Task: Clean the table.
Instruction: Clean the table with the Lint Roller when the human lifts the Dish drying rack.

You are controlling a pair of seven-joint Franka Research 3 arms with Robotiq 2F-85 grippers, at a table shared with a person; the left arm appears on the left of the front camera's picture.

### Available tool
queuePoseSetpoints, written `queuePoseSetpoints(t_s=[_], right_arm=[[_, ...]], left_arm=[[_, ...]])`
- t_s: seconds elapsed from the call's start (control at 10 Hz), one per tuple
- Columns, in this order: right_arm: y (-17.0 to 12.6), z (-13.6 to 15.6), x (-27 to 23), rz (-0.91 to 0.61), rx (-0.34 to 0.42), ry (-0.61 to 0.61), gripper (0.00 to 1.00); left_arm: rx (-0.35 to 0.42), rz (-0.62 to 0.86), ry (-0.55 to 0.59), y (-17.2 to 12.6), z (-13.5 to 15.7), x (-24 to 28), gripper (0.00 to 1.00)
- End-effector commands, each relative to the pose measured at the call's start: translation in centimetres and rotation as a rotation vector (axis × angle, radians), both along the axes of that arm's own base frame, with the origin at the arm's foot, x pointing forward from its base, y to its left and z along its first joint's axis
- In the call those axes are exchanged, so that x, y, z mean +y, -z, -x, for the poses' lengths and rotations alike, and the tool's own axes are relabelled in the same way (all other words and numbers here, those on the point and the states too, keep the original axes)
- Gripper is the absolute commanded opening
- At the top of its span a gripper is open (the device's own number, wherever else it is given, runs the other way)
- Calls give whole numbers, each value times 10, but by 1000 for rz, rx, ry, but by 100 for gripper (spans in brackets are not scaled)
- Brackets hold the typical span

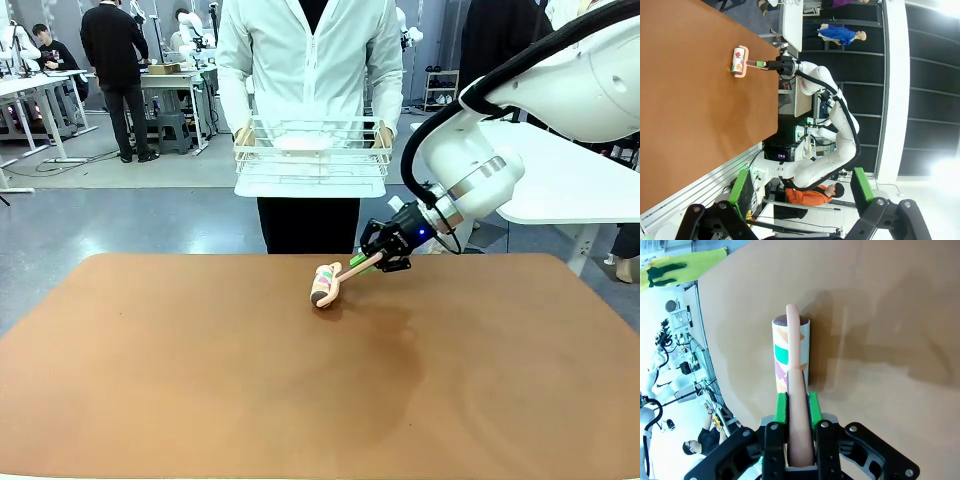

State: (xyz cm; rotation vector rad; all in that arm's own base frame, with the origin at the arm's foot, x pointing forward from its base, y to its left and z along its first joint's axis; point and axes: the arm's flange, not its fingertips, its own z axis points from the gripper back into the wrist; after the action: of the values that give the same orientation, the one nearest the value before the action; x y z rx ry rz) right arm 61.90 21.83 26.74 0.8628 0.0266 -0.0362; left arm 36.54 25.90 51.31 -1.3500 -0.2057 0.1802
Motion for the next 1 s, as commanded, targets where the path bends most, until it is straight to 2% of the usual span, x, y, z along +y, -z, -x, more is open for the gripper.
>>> queuePoseSetpoints(t_s=[0.0, 0.3, 0.7, 0.8, 0.9], right_arm=[[34, 20, 24, 78, 56, -90, 21], [20, 19, 40, 99, 34, -113, 21], [-15, 18, 30, 102, 3, -113, 21], [-43, 19, 31, 108, -26, -119, 21], [-93, 20, 31, 138, -37, -128, 21]], left_arm=[[-2, 5, -3, -2, 2, 1, 100], [-2, 5, -3, -2, 2, 1, 100], [-2, 5, -3, -2, 2, 1, 100], [-2, 5, -3, -2, 2, 1, 100], [-2, 5, -3, -2, 2, 1, 100]])
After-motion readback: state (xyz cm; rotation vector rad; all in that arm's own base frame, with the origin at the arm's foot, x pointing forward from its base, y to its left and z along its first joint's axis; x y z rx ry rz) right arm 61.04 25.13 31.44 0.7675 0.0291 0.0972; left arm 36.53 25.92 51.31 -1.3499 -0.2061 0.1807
